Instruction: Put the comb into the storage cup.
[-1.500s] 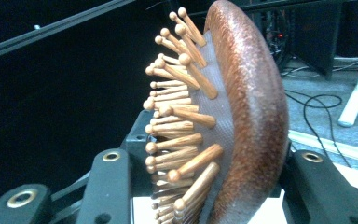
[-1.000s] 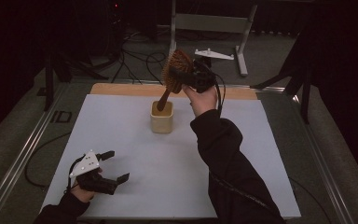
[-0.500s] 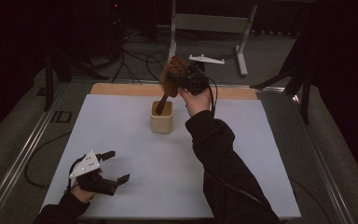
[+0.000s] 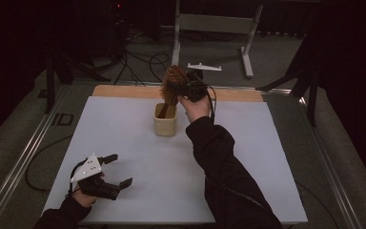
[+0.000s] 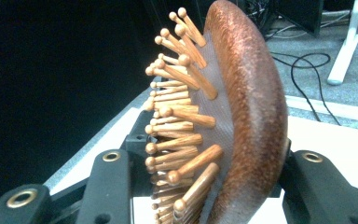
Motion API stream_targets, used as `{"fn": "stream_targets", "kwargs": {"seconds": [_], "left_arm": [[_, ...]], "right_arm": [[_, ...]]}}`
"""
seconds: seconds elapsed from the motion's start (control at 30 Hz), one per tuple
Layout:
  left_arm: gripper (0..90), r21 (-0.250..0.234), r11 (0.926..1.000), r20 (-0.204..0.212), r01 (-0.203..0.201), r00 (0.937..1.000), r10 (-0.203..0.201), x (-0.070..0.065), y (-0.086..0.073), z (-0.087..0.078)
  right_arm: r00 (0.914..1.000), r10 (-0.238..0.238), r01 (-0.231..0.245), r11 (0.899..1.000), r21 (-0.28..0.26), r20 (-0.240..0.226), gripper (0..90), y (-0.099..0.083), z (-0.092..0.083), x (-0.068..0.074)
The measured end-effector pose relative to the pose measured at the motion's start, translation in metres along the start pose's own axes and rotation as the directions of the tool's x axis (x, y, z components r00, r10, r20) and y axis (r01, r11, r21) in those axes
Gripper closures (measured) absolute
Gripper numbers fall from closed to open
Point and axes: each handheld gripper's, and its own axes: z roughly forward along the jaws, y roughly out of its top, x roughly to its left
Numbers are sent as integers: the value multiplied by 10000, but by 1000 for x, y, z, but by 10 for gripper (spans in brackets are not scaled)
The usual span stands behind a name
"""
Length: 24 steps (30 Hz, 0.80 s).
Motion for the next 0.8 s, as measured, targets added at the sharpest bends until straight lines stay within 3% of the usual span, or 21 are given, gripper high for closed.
{"fn": "stream_targets", "kwargs": {"seconds": [0.8], "left_arm": [[0,-3,10000,85,12,10000,-12,1,-1,1]], "right_arm": [[9990,432,-424,9975,566,-136,520,-23,16,-9]]}}
